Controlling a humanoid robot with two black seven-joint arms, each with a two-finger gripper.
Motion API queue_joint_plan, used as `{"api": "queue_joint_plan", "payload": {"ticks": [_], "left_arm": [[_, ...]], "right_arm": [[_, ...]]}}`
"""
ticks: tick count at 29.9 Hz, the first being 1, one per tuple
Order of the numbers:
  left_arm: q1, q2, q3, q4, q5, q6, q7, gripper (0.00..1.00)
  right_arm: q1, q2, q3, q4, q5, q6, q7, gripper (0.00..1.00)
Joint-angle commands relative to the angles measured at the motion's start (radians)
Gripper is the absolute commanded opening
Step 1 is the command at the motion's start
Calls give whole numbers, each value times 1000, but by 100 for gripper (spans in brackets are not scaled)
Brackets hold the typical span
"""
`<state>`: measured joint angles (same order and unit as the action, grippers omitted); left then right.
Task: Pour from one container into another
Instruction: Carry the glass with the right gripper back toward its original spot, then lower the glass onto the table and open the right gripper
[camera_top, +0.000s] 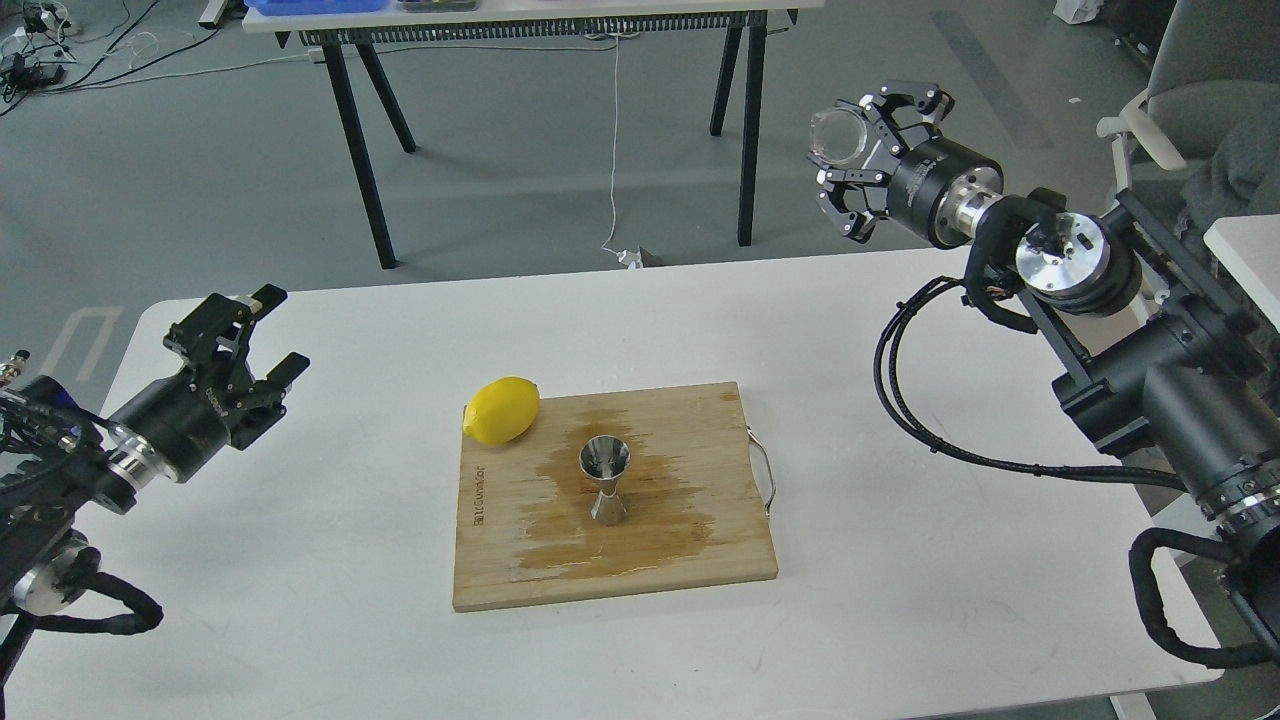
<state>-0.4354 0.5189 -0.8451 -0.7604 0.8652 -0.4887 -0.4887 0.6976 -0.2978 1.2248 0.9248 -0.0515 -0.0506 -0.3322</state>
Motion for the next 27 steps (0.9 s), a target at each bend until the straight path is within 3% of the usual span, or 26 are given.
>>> {"api": "queue_joint_plan", "payload": {"ticks": [1, 12, 27], "left_arm": [[-2, -4, 0, 0, 2, 0, 0, 99], [0, -5, 0, 1, 2, 0, 0, 99], [3, -8, 4, 13, 2, 0, 0, 99]], "right_arm": [[-95, 0, 119, -40, 62, -44, -5, 14], [-337, 0, 220, -30, 262, -167, -5, 14], [-412, 15, 219, -30, 274, -190, -14, 15]]}}
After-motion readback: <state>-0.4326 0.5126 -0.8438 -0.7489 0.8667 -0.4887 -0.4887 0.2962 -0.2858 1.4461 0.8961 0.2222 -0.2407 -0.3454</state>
